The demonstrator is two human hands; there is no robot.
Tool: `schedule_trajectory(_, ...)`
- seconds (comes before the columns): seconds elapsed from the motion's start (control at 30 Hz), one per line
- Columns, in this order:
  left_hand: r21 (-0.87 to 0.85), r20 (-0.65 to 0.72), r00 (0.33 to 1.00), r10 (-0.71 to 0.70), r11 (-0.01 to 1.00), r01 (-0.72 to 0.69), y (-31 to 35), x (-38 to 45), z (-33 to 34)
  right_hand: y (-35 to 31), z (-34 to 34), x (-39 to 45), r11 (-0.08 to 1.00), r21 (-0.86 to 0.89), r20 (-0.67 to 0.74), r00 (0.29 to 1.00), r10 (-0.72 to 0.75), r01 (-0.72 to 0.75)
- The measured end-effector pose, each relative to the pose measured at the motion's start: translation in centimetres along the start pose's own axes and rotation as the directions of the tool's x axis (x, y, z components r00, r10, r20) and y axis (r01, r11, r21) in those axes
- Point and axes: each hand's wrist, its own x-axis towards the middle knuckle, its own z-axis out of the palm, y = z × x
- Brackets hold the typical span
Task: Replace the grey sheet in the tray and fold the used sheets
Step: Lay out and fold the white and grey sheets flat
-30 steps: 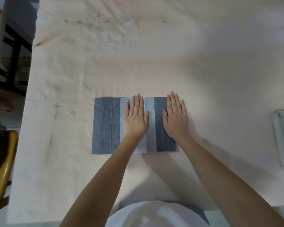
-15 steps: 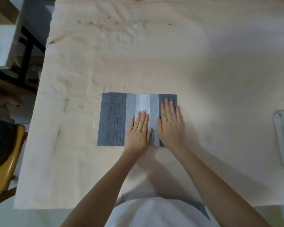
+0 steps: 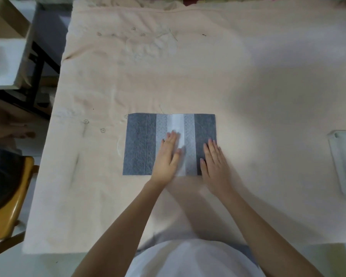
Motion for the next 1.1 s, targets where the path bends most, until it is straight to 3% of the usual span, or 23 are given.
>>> schedule_trajectory(0.07, -0.118, -0.075, 0.997, 0.024, 0.992, -0.033, 0.5, -0.5, -3.0, 0.9, -1.1, 0.5, 0.994, 0.097, -0.085, 0.994, 0.065, -0.057)
schedule_trajectory(0.13, 0.079, -0.220, 0.971, 0.090, 0.994, -0.074, -0.6, -0.6, -6.3, 2.3, -2.5, 1.5, 0.974, 0.180, -0.144, 0.976, 0.165, -0.139)
schedule_trajectory(0.17, 0.169, -0.292, 0.955, 0.051, 0.986, -0.001, -1.3, -0.5, -8.0, 3.0, -3.2, 2.1, 0.956, 0.227, -0.148, 0.963, 0.224, -0.187)
schedule_trajectory(0.23, 0.186, -0.379, 0.910, -0.169, 0.949, 0.254, -2.6, 0.0, -11.1, 3.8, -4.4, 3.6, 0.900, 0.298, -0.102, 0.927, 0.360, -0.317)
schedule_trajectory(0.33, 0.148, -0.265, 0.849, -0.457, 0.851, 0.504, -4.1, 1.2, -13.9, 4.2, -5.3, 6.0, 0.772, 0.358, 0.152, 0.849, 0.507, -0.525)
schedule_trajectory(0.4, -0.004, -0.132, 0.793, -0.595, 0.800, 0.600, -4.3, 2.2, -14.5, 3.9, -5.8, 7.4, 0.624, 0.444, 0.384, 0.766, 0.516, -0.643)
schedule_trajectory(0.47, -0.128, -0.054, 0.751, -0.658, 0.751, 0.648, -4.3, 2.9, -14.8, 3.4, -6.1, 8.2, 0.525, 0.478, 0.506, 0.709, 0.491, -0.705)
schedule_trajectory(0.7, -0.161, 0.059, 0.718, -0.694, 0.703, 0.693, -4.4, 4.2, -15.0, 3.0, -6.1, 8.9, 0.330, 0.503, 0.661, 0.602, 0.448, -0.798)
schedule_trajectory(0.93, -0.281, 0.183, 0.680, -0.710, 0.625, 0.728, -4.0, 3.9, -15.4, 3.3, -5.8, 8.5, 0.262, 0.613, 0.637, 0.662, 0.395, -0.745)
schedule_trajectory(1.1, -0.410, 0.211, 0.693, -0.689, 0.581, 0.703, -3.6, 3.6, -15.2, 3.7, -5.5, 8.3, 0.323, 0.623, 0.606, 0.701, 0.377, -0.712)
